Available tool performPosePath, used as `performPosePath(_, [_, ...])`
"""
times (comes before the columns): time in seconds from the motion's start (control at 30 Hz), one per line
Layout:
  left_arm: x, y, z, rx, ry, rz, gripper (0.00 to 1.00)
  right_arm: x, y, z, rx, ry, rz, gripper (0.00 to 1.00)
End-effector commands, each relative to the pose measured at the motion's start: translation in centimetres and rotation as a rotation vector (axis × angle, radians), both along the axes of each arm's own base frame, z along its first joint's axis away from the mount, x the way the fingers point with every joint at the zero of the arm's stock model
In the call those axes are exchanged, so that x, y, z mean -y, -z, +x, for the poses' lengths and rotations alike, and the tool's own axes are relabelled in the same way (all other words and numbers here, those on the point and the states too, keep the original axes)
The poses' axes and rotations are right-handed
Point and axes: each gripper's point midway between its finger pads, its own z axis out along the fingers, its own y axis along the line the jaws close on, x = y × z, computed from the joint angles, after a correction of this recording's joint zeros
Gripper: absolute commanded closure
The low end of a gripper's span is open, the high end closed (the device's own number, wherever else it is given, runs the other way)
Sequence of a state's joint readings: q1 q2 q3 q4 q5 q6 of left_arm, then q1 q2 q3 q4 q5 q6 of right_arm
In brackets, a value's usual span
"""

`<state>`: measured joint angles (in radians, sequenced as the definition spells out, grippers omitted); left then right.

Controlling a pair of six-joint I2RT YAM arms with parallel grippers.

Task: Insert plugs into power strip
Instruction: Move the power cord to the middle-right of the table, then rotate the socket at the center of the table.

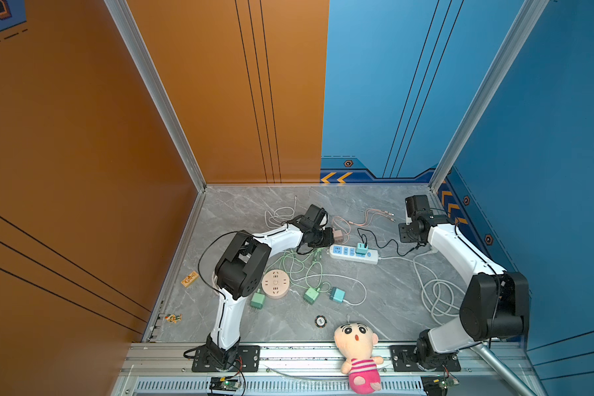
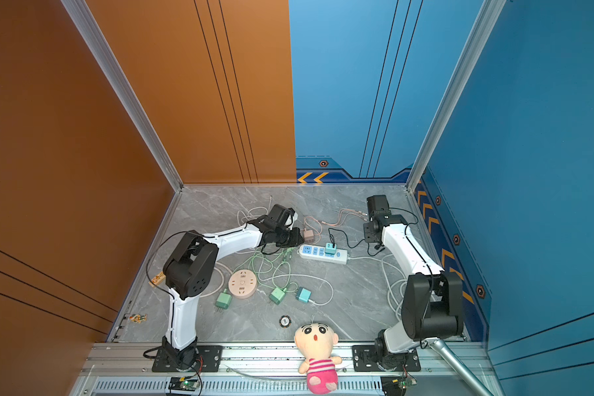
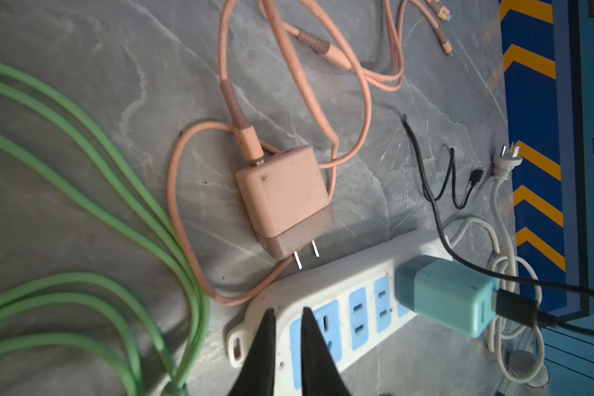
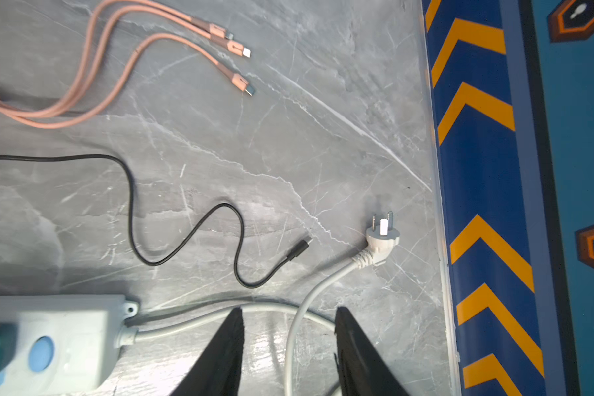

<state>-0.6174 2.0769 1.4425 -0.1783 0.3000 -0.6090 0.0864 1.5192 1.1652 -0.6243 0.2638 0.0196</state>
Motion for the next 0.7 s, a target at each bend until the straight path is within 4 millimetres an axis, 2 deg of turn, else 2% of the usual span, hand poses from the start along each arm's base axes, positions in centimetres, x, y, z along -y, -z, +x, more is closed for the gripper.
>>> performPosePath(0.0, [0.0,1.0,0.3,-0.021,-0.028,0.037,0.85,-0.5,0.3,-0.6,-0.009,0.014,0.013,0.54])
performPosePath(0.17, [0.4,2.1,0.0,-0.038,-0.023,0.046,0.86,-0.9,0.7,-0.7,-0.011,0.005,0.014,0.54])
performPosePath(0.43, [1.1,1.9,0.4,-0.043,-0.01,0.021,0.86,-1.3,0.7,-0.6,-0.002,-0.001,0.019,0.54])
performPosePath(0.53, [1.8,2.1,-0.5,-0.059,0.019,0.013,0.87,-1.2,0.8,-0.7,-0.002,0.001,0.016,0.54])
performPosePath(0.67, [2.5,2.1,-3.1,-0.113,0.09,0.005,0.87,-1.1,0.7,-0.8,0.002,0.001,0.012,0.54])
